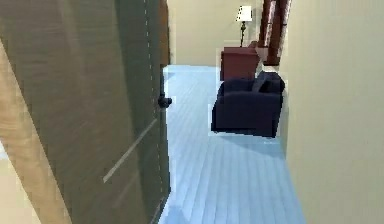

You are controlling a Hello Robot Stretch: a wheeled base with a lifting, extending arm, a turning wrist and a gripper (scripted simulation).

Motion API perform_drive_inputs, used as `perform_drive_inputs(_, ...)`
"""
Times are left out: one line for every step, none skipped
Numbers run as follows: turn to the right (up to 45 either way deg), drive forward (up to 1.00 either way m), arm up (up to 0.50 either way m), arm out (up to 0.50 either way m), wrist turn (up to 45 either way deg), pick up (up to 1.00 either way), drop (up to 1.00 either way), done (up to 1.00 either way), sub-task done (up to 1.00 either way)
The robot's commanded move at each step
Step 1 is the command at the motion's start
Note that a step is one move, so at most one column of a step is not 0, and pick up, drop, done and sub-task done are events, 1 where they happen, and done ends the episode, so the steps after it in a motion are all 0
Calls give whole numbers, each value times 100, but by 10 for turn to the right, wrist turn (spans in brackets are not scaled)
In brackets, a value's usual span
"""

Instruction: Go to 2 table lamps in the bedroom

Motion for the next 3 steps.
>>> perform_drive_inputs(180, 0, 0, 0, 0, 0, 0, 0, 0)
perform_drive_inputs(0, 100, 0, 0, 0, 0, 0, 0, 0)
perform_drive_inputs(0, 50, 0, 0, 0, 0, 0, 0, 0)
